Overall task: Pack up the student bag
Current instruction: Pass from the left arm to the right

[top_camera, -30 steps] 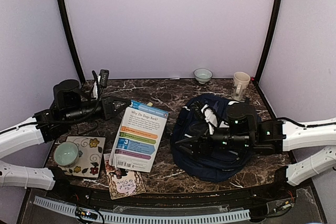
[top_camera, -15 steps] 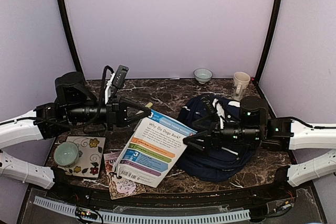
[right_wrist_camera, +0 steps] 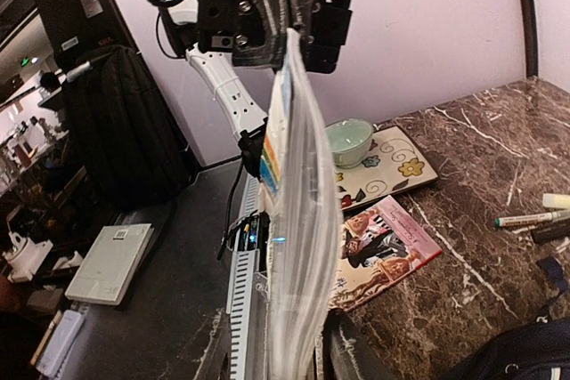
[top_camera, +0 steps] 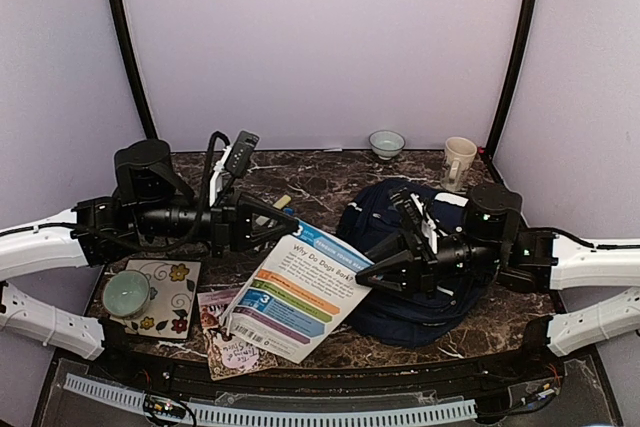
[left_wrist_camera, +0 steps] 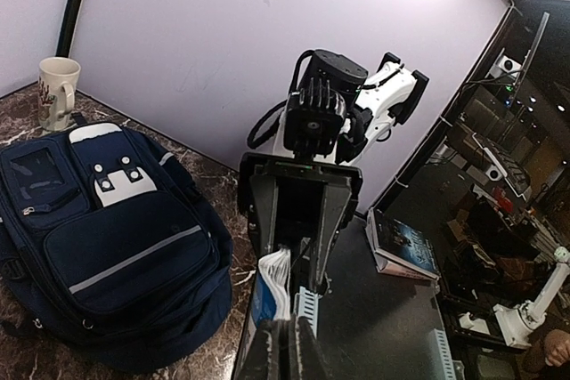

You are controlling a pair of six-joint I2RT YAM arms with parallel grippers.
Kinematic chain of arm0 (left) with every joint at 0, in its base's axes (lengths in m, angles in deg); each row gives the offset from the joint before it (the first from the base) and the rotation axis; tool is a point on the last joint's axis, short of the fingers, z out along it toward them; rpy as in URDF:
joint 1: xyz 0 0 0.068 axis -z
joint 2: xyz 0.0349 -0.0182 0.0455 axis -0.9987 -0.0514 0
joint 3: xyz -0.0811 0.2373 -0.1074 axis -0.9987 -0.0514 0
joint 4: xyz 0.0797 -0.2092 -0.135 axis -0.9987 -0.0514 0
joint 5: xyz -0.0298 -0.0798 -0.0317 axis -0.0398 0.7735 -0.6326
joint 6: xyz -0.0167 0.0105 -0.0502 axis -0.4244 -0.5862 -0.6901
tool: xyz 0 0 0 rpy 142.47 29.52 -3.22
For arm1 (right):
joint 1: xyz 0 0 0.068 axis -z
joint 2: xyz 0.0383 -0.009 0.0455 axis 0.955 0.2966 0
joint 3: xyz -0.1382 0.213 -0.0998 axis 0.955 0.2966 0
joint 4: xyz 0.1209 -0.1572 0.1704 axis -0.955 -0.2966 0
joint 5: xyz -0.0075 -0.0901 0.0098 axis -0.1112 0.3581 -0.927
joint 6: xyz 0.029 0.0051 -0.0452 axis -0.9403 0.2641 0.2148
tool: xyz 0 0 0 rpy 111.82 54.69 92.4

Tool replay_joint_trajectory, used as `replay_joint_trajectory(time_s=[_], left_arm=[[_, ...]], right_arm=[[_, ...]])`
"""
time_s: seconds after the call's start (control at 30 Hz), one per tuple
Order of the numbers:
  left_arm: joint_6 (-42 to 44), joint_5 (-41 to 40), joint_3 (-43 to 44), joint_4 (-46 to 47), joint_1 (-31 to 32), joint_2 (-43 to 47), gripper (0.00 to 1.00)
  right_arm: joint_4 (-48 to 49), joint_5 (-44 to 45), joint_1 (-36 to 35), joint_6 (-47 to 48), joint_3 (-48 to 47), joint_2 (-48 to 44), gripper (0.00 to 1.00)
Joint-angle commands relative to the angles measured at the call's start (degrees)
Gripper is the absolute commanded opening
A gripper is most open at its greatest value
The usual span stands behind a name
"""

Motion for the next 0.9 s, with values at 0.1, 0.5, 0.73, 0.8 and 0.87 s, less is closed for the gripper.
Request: replay_joint_trajectory(time_s=[0.1, 0.5, 0.73, 0.8, 0.87], left_arm=[[1.26, 0.13, 3.19, 3.84, 0.48, -0.86, 0.0], [4.03, -5.9, 2.96, 1.39, 0.51, -0.61, 0.17], [6.78, -16.75, -2.23, 1.51, 0.51, 6.1, 0.98], [7.79, -18.72, -4.19, 1.91, 0.51, 7.9, 0.99], [8.19, -20.28, -6.2, 3.2, 0.51, 9.61, 0.99]], right_arm=[[3.81, -5.84, -0.25, -0.29, -1.51, 3.58, 0.16], [-0.4, 1.86, -0.54, -0.69, -3.36, 2.57, 0.0], [-4.36, 13.2, -0.46, -2.61, -4.22, -1.82, 0.0], [-5.04, 14.79, -0.39, -3.05, -4.6, -3.01, 0.0], [-5.75, 16.77, -0.34, -3.49, -4.73, -4.71, 0.0]])
